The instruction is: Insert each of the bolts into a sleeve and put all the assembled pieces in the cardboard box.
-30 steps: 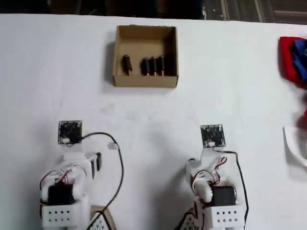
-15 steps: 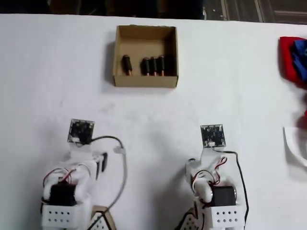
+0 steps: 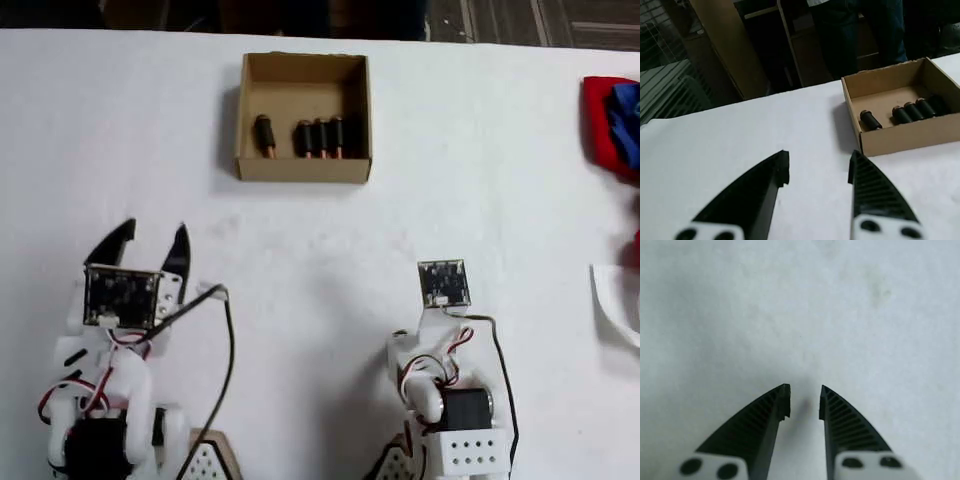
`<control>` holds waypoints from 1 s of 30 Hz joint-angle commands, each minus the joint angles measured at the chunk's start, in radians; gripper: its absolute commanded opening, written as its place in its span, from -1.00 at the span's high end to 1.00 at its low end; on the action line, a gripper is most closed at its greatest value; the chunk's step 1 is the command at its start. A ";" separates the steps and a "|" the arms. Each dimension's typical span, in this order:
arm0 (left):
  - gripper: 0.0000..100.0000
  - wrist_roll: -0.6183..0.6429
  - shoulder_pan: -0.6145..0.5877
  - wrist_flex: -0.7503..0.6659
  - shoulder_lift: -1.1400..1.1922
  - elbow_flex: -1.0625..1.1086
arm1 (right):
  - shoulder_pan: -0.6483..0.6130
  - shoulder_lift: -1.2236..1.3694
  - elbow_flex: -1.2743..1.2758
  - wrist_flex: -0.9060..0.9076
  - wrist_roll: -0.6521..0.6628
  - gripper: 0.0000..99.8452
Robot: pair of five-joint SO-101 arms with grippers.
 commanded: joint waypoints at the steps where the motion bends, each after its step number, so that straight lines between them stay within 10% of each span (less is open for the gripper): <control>1: 0.57 -0.003 -0.008 -0.034 0.008 -0.010 | 0.002 -0.002 0.009 -0.001 0.000 0.82; 17: 0.41 0.161 0.002 -0.040 0.677 -0.312 | 0.001 -0.002 0.009 -0.001 0.000 0.82; 30: 0.41 0.164 0.058 0.104 0.471 0.039 | 0.001 -0.002 0.009 -0.001 -0.006 0.82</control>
